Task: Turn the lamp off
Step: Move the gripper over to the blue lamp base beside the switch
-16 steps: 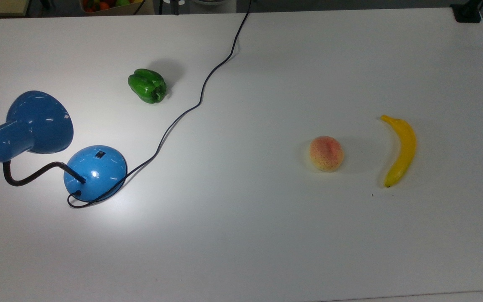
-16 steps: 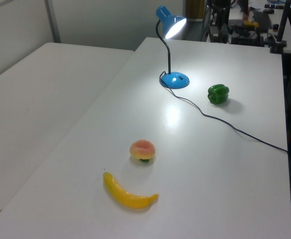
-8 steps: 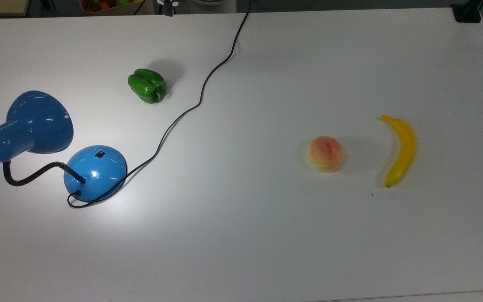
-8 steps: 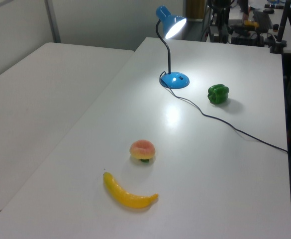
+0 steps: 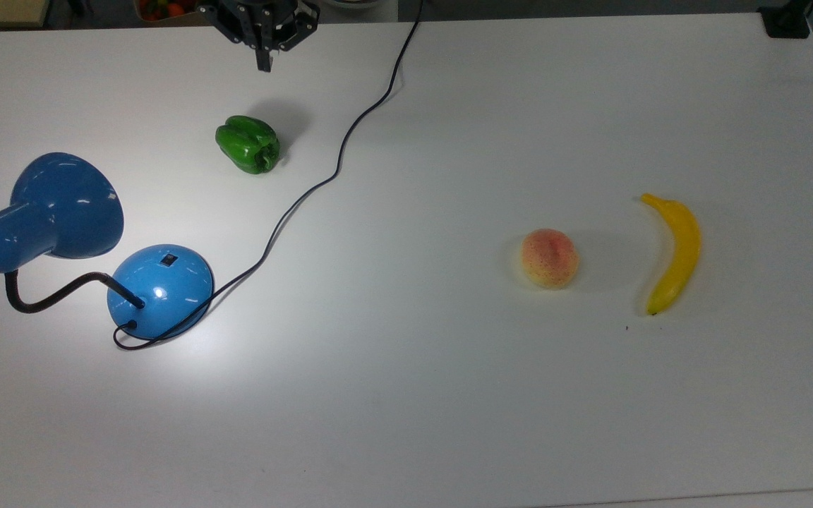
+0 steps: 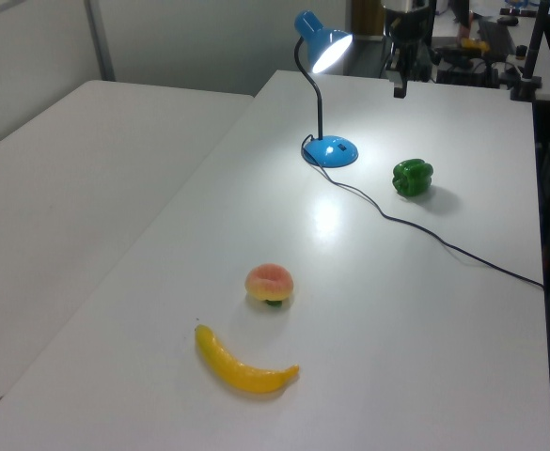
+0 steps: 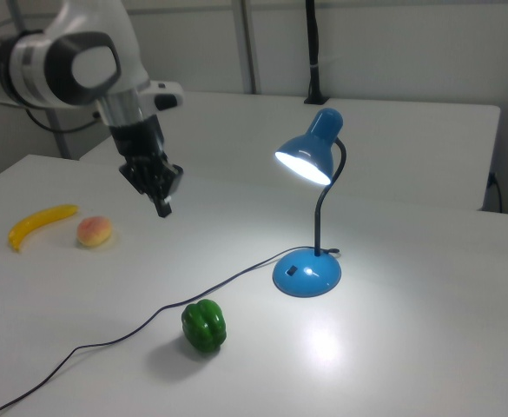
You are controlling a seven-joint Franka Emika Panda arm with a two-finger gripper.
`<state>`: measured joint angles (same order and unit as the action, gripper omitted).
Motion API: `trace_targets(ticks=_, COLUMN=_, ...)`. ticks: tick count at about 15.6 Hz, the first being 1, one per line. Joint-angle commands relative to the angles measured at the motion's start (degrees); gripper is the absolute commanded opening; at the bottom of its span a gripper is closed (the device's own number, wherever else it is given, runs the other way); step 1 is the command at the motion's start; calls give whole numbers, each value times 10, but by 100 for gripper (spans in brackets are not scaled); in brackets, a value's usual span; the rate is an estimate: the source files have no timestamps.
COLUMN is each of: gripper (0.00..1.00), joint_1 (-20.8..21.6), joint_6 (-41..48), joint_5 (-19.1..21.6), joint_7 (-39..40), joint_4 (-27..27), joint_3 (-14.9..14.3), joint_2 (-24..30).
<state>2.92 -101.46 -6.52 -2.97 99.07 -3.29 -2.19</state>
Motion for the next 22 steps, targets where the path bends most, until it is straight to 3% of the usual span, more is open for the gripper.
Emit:
trace_targets(ticks=1, gripper=0, joint_1=-23, joint_6=-82, joint_5=10, joint_7=-14, joint_4=50, joint_3=-1, joint_2=-21)
trace_targets(ticks=7, gripper=0, joint_1=-65, joint_6=-201, joint_5=10, joint_7=-19, joint_4=107, joint_3=-2, joint_2=-56)
trace_targets(ticks=13, gripper=0, joint_1=-107, joint_6=-298, joint_5=10, joint_7=-34, joint_4=108, joint_3=-2, joint_2=-119)
trace_targets(ticks=22, gripper=0, joint_1=-123, joint_6=-459, joint_5=10, joint_7=-37, joint_4=104, joint_3=-2, joint_2=-180)
